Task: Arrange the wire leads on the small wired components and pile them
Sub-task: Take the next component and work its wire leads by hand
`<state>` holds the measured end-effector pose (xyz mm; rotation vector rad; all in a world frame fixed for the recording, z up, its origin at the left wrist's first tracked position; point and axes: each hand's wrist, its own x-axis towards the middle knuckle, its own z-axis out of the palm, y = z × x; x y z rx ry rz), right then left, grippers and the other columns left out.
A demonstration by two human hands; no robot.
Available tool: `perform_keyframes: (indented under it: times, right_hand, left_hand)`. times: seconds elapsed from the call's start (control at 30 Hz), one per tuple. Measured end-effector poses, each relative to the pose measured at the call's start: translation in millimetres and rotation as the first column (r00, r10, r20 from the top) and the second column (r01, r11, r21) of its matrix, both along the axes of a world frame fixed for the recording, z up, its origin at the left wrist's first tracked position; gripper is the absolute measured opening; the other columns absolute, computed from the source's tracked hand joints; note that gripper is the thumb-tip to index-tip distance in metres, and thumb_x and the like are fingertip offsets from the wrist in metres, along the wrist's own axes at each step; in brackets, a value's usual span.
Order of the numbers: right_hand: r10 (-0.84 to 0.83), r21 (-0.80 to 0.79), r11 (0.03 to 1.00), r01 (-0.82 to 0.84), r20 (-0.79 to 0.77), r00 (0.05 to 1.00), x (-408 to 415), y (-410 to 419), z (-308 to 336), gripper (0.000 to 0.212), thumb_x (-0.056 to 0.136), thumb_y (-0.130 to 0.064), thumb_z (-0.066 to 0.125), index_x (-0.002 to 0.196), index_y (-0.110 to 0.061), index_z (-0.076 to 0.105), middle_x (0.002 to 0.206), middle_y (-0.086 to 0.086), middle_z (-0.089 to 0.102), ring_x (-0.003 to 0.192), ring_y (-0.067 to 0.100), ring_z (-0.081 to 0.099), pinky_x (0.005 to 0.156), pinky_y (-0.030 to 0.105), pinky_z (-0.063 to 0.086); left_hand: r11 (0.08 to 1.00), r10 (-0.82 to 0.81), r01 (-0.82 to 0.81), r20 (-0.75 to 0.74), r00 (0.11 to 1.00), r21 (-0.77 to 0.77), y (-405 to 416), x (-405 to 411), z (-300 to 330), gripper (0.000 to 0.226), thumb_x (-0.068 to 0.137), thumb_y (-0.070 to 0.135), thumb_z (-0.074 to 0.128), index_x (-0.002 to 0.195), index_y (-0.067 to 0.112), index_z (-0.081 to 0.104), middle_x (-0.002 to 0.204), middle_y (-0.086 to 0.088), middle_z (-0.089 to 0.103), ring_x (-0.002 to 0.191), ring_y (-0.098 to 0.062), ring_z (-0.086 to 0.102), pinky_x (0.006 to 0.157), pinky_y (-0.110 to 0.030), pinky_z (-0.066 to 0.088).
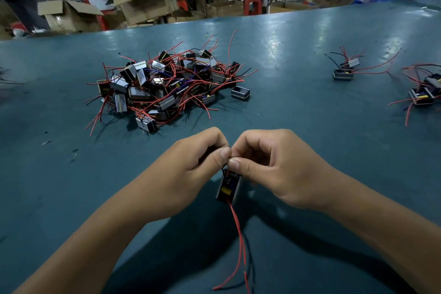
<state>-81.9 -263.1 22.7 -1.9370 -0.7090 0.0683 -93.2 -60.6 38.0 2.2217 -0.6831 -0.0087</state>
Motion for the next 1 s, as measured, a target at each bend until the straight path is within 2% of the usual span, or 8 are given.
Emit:
perform_keyframes:
  times: [0.17,0.3,0.43,0.57,0.6,0.7,0.87,1.0]
  right_hand:
    - [-0.037,-0.074,0.996,0.045,0.103,0.994,-1,0,-1,0.011,0.092,-0.023,0.070,0.082,-0.022,0.065,0.063,-0.006,0.062,0.053,0.006,0.049,0.052,0.016,0.038]
    - [-0.080,-0.102,0.990,0.097,0.163,0.983,0,2,-1,0.010,0.092,-0.019,0.070,0.082,-0.019,0.066,0.061,-0.011,0.060,0.055,0.006,0.052,0.053,0.010,0.035]
    - [-0.122,-0.008,0.992,0.123,0.059,0.991,3,0,-1,0.012,0.092,-0.019,0.070,0.080,-0.019,0.067,0.058,-0.014,0.060,0.052,0.002,0.051,0.053,0.013,0.038]
    - [-0.170,0.135,0.975,0.179,-0.076,0.983,6,-1,2,0.011,0.092,-0.015,0.068,0.081,-0.016,0.068,0.067,0.004,0.068,0.056,0.014,0.058,0.058,0.042,0.051]
    - [-0.164,0.170,0.969,0.181,-0.109,0.980,6,-1,3,0.011,0.092,-0.013,0.067,0.082,-0.013,0.068,0.069,0.008,0.069,0.056,0.018,0.059,0.058,0.044,0.052]
    - [-0.113,0.245,0.957,0.156,-0.183,0.977,6,0,3,0.008,0.094,-0.007,0.064,0.087,-0.006,0.068,0.071,0.011,0.069,0.056,0.020,0.063,0.060,0.039,0.055]
    - [-0.052,0.345,0.926,0.150,-0.275,0.960,8,-3,4,0.011,0.095,0.000,0.059,0.091,-0.002,0.069,0.070,0.006,0.067,0.057,0.016,0.062,0.063,0.031,0.059]
    - [-0.076,0.298,0.942,0.152,-0.252,0.965,8,-2,4,0.008,0.094,-0.003,0.062,0.090,-0.004,0.069,0.074,0.011,0.070,0.058,0.018,0.064,0.065,0.038,0.059]
  left_hand:
    - [0.977,0.071,-0.117,-0.246,0.967,-0.177,-6,-3,-4,0.028,0.096,0.036,0.050,0.078,0.016,0.056,0.068,0.001,0.041,0.066,-0.020,0.034,0.060,-0.039,0.030]
    - [0.906,0.085,-0.249,-0.430,0.899,-0.341,-13,-4,-10,0.025,0.102,0.016,0.051,0.078,0.013,0.057,0.068,-0.004,0.039,0.066,-0.022,0.030,0.057,-0.028,0.027]
    - [0.896,0.071,-0.224,-0.375,0.924,-0.383,-12,0,-9,0.021,0.090,0.031,0.057,0.078,0.014,0.061,0.070,-0.004,0.050,0.068,-0.020,0.043,0.065,-0.035,0.034]
    - [0.915,0.046,-0.167,-0.318,0.947,-0.366,-11,2,-11,0.011,0.082,0.029,0.064,0.090,0.023,0.068,0.083,0.009,0.067,0.080,-0.009,0.061,0.072,-0.026,0.047]
    - [0.919,0.059,-0.166,-0.290,0.955,-0.357,-11,2,-13,0.013,0.081,0.029,0.067,0.092,0.023,0.068,0.085,0.010,0.069,0.084,-0.009,0.064,0.074,-0.029,0.052]
    - [0.915,0.114,-0.179,-0.194,0.974,-0.361,-13,1,-17,0.017,0.080,0.032,0.074,0.093,0.024,0.067,0.090,0.002,0.070,0.090,-0.017,0.067,0.075,-0.041,0.057]
    - [0.904,0.139,-0.168,-0.102,0.985,-0.393,-9,4,-17,0.012,0.084,0.036,0.075,0.091,0.027,0.070,0.088,-0.001,0.072,0.078,-0.027,0.070,0.063,-0.032,0.058]
    - [0.919,0.147,-0.171,-0.092,0.985,-0.355,-9,4,-19,0.014,0.083,0.042,0.071,0.092,0.031,0.070,0.089,0.001,0.071,0.076,-0.031,0.068,0.067,-0.042,0.057]
